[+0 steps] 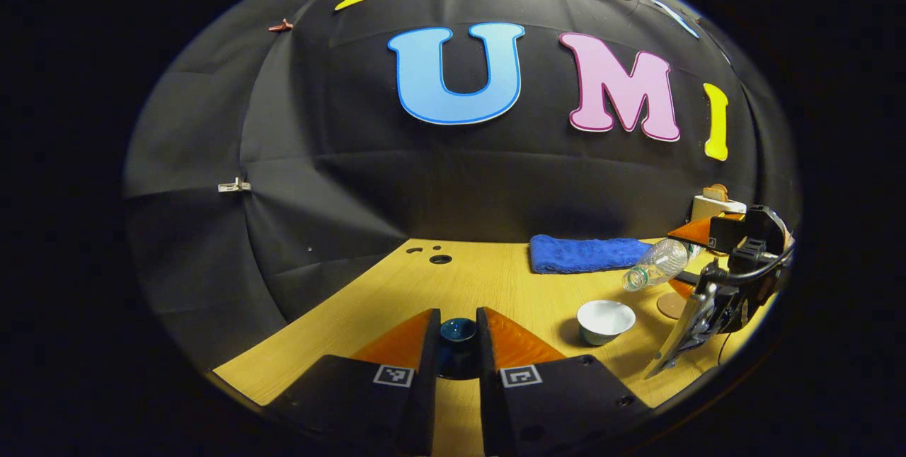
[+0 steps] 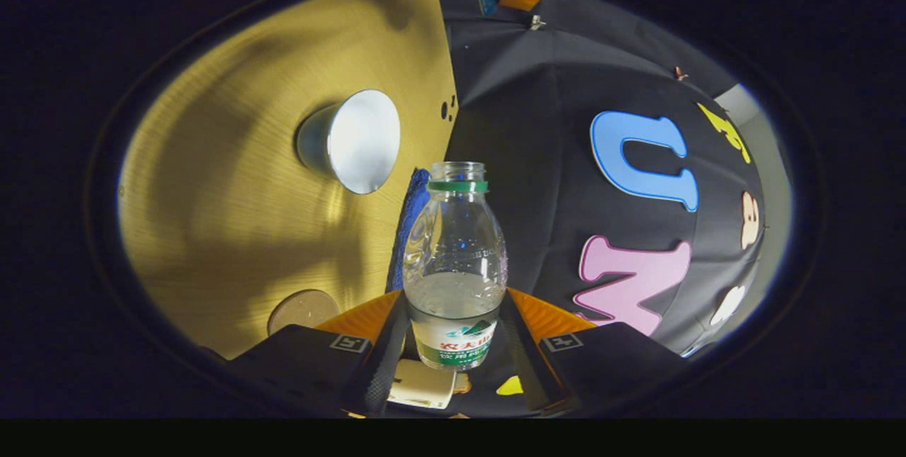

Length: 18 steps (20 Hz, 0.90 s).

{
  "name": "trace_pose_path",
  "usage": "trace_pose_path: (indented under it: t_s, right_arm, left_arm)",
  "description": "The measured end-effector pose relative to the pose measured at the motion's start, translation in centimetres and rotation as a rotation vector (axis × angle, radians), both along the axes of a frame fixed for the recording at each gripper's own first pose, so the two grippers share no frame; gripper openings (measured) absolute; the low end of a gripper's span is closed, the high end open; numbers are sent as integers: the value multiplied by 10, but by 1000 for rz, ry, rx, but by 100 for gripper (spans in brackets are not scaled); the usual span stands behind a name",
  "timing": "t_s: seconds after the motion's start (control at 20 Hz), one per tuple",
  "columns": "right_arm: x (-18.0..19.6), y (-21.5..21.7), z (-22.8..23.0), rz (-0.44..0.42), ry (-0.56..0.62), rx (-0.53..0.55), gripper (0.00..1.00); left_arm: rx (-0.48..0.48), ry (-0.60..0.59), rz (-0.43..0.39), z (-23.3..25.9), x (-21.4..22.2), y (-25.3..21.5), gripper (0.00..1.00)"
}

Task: Open the teacup lid with one hand, grasp the water bottle and pour water into the teacup with the other hand; after pouring, place the water bottle on the coaster and then close the teacup lid.

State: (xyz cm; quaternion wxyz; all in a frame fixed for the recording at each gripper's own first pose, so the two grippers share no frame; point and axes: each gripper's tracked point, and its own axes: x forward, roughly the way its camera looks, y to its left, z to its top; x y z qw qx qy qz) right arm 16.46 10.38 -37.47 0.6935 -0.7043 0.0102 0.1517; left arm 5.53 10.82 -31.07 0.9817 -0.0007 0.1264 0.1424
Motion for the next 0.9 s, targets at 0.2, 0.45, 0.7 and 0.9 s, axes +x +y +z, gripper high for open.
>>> trace_pose_path:
  t_s: [0.2, 0.45, 0.7, 0.9]
  right_arm:
    - [-2, 1, -7, 18, -5, -44, 73]
    - [1, -3, -9, 27, -20, -89, 73]
    - [0, -5, -14, 50, -27, -131, 73]
    - [-1, -2, -13, 74, -57, -173, 73]
  left_arm:
    - [-3, 3, 11, -2, -4, 2, 30]
    - [-6, 9, 22, -6, -9, 5, 30]
    - [6, 3, 23, -3, -11, 7, 30]
    - [16, -1, 16, -2, -12, 7, 30]
